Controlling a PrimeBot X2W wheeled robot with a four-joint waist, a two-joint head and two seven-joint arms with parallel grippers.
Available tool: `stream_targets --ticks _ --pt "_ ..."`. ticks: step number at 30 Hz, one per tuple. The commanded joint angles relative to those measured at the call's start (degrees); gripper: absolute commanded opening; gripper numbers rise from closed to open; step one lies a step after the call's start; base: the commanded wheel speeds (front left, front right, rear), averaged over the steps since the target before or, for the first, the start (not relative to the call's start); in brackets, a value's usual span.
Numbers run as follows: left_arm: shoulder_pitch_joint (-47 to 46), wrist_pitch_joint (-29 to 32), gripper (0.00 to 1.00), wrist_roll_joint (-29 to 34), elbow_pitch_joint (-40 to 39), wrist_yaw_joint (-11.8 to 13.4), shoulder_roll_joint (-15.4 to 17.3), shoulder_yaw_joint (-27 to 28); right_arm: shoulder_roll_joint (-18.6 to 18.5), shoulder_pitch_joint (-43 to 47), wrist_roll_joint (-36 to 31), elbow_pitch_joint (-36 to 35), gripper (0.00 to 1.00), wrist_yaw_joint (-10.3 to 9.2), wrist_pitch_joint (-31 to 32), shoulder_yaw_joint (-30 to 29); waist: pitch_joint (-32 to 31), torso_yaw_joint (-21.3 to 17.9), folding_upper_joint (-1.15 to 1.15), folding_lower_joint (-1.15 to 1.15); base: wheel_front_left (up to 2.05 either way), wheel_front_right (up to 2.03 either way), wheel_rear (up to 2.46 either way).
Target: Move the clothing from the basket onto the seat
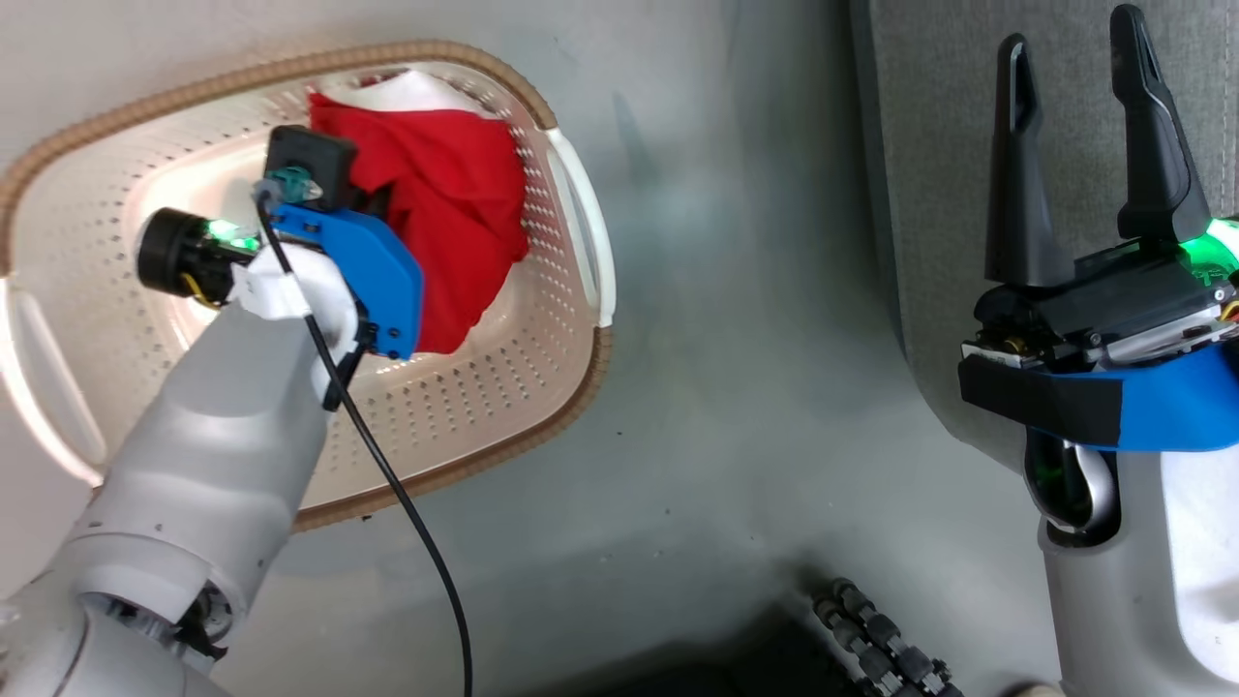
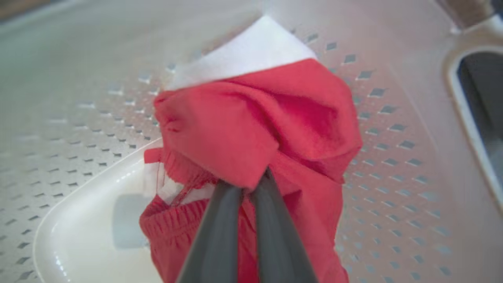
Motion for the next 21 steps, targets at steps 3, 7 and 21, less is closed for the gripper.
stream_targets --ticks 3,7,21 --pt "1.1 -2.9 0.0 0.0 -1.8 -0.2 -0.9 -1.2 0.1 0.0 -0.9 0.8 1.0 0.01 -0.1 -0.5 -3.4 2.5 0.0 0.0 0.0 0.0 0.0" --pt "2.0 -5.7 0.0 -0.8 -4.1 -0.3 -1.3 -2.2 0.1 0.9 -1.7 1.9 1.0 0.01 -0.1 -1.0 -6.8 4.3 0.0 0.0 0.0 0.0 0.0" --pt "7.0 -7.6 0.0 1.8 -16.3 -0.3 1.2 3.1 0.0 4.8 -3.5 5.9 1.0 0.01 -0.1 -2.2 -20.1 9.5 0.0 0.0 0.0 0.0 0.0"
